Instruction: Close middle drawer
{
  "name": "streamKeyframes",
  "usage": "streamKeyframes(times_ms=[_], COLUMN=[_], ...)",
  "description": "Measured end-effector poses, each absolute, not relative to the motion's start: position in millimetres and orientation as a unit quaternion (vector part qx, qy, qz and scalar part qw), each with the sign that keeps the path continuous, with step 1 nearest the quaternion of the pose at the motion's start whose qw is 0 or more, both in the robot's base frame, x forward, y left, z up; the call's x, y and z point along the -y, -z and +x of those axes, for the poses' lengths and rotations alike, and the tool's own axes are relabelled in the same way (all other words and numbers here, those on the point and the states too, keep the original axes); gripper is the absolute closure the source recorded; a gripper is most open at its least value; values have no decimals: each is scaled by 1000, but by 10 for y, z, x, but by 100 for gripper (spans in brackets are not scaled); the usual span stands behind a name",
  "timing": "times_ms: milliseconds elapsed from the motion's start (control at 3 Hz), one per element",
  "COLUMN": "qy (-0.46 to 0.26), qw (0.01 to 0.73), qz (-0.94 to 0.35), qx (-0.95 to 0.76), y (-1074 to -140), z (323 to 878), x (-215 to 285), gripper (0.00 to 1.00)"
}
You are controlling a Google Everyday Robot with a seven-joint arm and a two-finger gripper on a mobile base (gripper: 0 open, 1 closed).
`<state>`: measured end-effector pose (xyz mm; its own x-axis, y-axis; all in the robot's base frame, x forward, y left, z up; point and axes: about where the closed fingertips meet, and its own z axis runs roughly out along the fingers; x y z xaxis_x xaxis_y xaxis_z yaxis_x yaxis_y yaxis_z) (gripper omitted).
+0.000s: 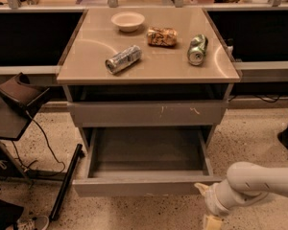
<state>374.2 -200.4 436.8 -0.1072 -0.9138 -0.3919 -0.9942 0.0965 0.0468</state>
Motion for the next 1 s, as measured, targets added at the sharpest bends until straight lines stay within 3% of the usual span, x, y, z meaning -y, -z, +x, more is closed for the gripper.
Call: streamKeyframes(times_ms=[1000], qy=[-172], qw=[164], qz=[-606], qx=[-759], y=[-4608], z=[4708], x=[2295], gripper=[0])
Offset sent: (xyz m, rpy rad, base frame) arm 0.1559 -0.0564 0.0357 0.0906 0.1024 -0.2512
